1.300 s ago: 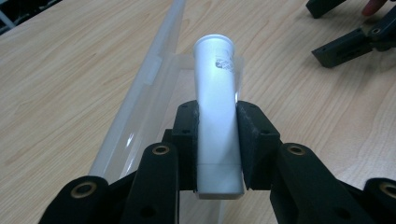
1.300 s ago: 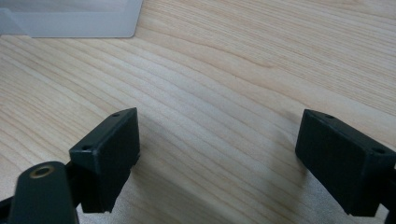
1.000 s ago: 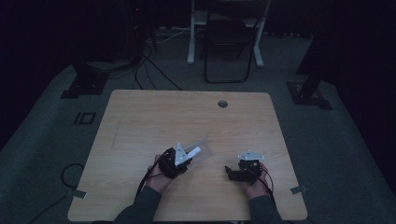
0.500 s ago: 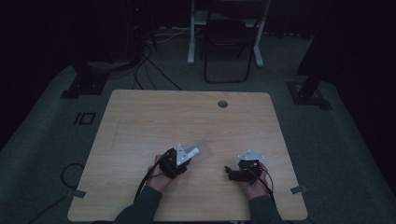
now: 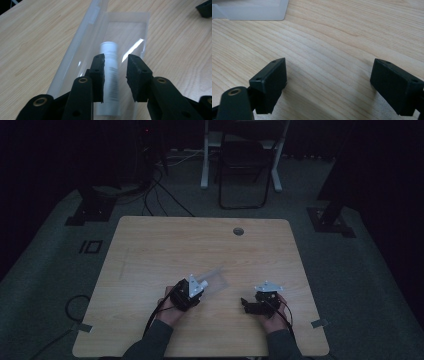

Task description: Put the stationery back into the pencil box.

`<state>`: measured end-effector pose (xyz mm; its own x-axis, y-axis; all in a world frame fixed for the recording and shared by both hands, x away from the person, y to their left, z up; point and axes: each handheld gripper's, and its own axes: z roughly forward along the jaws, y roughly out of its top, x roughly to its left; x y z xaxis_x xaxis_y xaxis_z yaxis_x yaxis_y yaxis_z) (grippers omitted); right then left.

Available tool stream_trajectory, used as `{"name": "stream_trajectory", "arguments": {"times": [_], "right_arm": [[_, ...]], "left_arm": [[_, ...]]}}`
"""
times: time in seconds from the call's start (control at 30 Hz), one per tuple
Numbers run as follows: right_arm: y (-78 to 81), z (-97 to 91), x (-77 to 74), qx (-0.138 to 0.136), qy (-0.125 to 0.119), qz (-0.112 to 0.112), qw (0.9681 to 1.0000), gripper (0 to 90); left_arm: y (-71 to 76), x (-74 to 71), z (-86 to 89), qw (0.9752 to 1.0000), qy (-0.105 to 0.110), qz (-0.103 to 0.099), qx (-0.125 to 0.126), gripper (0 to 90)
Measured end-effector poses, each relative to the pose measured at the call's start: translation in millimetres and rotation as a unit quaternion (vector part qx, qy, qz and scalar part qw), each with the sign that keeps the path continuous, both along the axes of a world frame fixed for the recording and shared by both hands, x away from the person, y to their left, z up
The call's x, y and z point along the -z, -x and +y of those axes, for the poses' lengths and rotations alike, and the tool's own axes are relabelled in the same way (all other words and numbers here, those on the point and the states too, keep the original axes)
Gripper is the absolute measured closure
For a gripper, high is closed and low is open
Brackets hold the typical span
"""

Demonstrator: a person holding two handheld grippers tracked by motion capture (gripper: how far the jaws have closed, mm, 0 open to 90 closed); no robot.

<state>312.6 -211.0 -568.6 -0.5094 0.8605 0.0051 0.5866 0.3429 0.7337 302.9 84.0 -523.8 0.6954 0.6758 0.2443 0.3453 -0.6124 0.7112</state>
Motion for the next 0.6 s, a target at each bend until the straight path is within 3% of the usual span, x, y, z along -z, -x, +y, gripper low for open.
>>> {"name": "stream_trajectory", "arguments": {"times": [0.1,0.23,0.4,0.6], "right_arm": [[0.0,0.0,0.0,0.000,0.000,0.000,1.0000,13.5],[0.2,0.0,0.0,-0.001,0.000,0.000,1.0000,13.5],[0.2,0.0,0.0,-0.001,0.000,0.000,1.0000,13.6],[0.2,0.0,0.0,-0.001,0.000,0.000,1.0000,13.5]], "left_arm": [[4.4,-3.1,0.6,0.9999,0.008,0.000,0.007,65.8],[11.0,-8.4,0.1,0.9991,0.035,0.003,0.024,63.1],[20.2,-10.5,-1.5,0.9960,0.068,0.018,0.055,58.4],[30.6,-1.2,-7.1,0.9932,0.064,0.047,0.085,55.6]]}}
